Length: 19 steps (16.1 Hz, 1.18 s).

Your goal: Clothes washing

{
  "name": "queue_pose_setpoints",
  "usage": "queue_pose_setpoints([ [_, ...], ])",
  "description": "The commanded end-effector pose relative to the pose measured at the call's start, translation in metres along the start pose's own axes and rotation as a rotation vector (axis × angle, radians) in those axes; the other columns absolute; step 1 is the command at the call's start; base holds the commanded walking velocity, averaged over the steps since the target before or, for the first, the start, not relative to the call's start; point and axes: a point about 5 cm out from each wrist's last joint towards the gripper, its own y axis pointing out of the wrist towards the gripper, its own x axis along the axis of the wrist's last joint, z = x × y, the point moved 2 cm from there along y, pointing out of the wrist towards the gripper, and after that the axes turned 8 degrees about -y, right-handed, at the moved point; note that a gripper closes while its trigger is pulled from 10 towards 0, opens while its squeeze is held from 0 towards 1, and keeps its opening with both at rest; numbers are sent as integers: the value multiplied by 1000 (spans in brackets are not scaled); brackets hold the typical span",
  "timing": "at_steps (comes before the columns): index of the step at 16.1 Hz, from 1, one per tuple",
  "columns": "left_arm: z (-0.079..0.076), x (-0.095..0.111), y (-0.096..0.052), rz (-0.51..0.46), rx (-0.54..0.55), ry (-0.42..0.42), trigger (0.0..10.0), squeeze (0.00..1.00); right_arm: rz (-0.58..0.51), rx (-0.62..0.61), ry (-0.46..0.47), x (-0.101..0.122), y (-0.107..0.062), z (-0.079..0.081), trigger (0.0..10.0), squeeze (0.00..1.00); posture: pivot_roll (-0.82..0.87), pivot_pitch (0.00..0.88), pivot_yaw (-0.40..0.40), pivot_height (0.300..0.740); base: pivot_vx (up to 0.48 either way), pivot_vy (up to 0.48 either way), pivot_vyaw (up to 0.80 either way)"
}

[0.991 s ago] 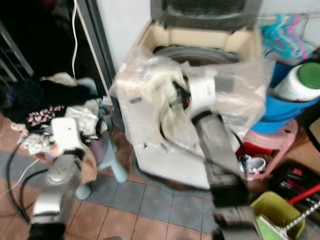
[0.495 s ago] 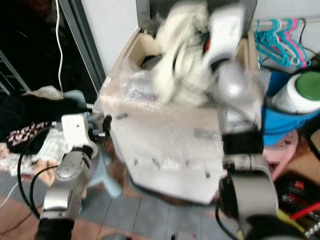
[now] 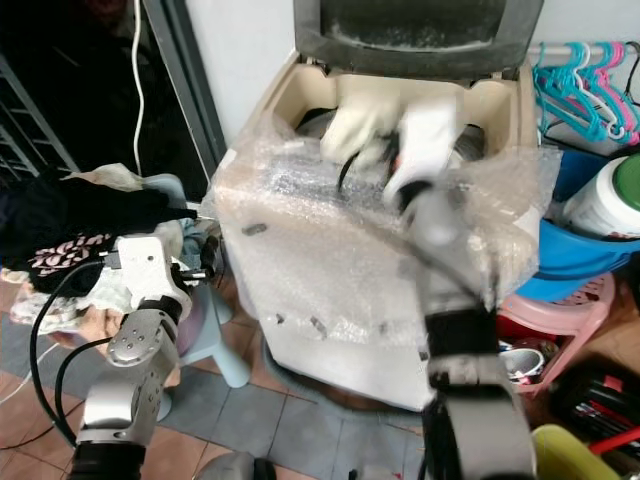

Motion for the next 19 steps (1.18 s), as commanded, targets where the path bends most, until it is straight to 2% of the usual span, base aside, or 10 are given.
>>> queue_pose_setpoints([
  [1,4,2,-1,0,11,5,10000,0,-49,34,0,17,2,6,10000,1000,-47,0,80,740,0,0,0],
  [4,3,1,0,10,12,12,10000,0,-39,42,7,8,-16,14,10000,1000,-50,0,85,740,0,0,0],
  [6,5,0,0,13,26,9,10000,0,-30,15,-4,5,-25,13,10000,1000,-50,0,84,740,0,0,0],
  [9,6,0,1,20,38,14,10000,0,-30,-75,-29,4,-35,5,10000,1000,-46,0,84,740,0,0,0],
  [12,7,0,1,20,42,19,10000,0,-28,-66,-28,3,-38,6,10000,1000,-46,0,87,740,0,0,0],
  [15,5,-1,3,26,29,31,10000,0,68,15,-78,-11,-29,14,10000,1000,-53,0,93,740,0,0,0],
  [17,3,-1,4,27,28,33,10000,0,161,-28,-146,-21,-15,-2,10000,1000,-52,0,93,740,0,0,0],
  [18,3,-1,4,26,29,33,10000,0,168,-52,-154,-20,-12,-7,10000,1000,-52,0,93,740,0,0,0],
  [19,4,-1,3,23,42,39,10000,0,101,-146,-132,-4,-5,-26,10000,1000,-39,0,83,740,0,0,0],
])
